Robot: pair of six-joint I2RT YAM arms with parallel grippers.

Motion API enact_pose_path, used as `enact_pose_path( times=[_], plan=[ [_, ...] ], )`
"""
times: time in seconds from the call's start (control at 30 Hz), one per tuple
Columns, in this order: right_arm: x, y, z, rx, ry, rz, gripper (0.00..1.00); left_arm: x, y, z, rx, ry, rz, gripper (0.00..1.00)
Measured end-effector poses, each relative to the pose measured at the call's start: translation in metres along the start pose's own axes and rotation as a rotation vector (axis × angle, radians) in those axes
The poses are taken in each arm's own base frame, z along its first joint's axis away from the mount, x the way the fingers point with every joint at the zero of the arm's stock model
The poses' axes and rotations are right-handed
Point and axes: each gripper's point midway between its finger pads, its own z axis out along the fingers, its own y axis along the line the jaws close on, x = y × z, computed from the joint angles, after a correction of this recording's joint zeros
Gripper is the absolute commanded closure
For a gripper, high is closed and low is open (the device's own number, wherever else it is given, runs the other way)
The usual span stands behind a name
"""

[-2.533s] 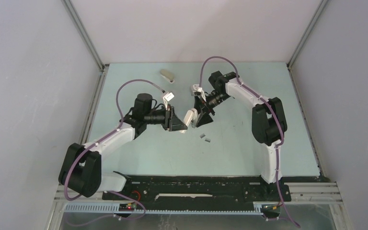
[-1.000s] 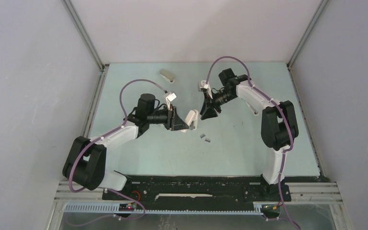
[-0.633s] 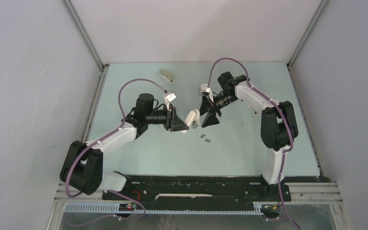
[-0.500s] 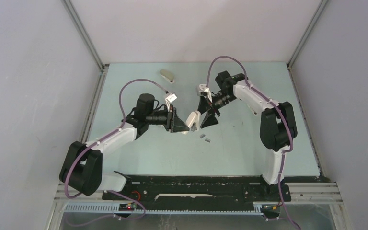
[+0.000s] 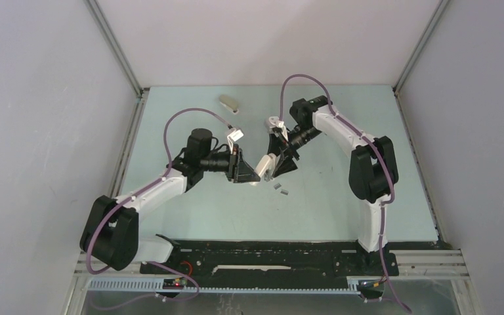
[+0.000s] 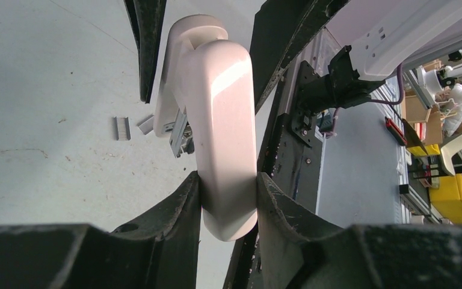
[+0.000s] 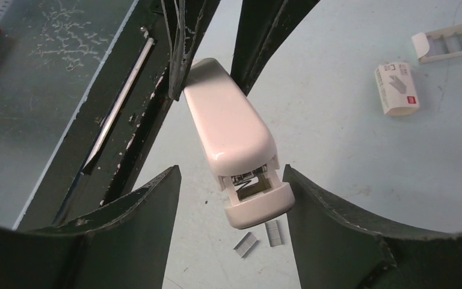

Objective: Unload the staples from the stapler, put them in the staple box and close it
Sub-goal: Unload the staple at the center of the board.

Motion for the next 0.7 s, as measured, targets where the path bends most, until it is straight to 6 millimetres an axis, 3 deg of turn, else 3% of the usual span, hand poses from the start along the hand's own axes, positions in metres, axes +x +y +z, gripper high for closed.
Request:
enact_pose_path(
  times=[0.3, 0.5, 0.7],
  plan=[
    [0.006, 0.006, 0.001, -0.024, 0.007, 0.016, 0.28, 0.001, -0.003, 0.001, 0.009, 0.006, 0.001, 0.87],
    [0.011, 0.004, 0.004, -0.038, 0.005, 0.033, 0.29, -0.01, -0.011, 0.001, 0.026, -0.005, 0.029, 0.87],
    [0.016, 0.005, 0.006, -0.055, 0.007, 0.044, 0.41, -0.015, -0.019, 0.0, 0.048, -0.012, 0.051, 0.86]
  ],
)
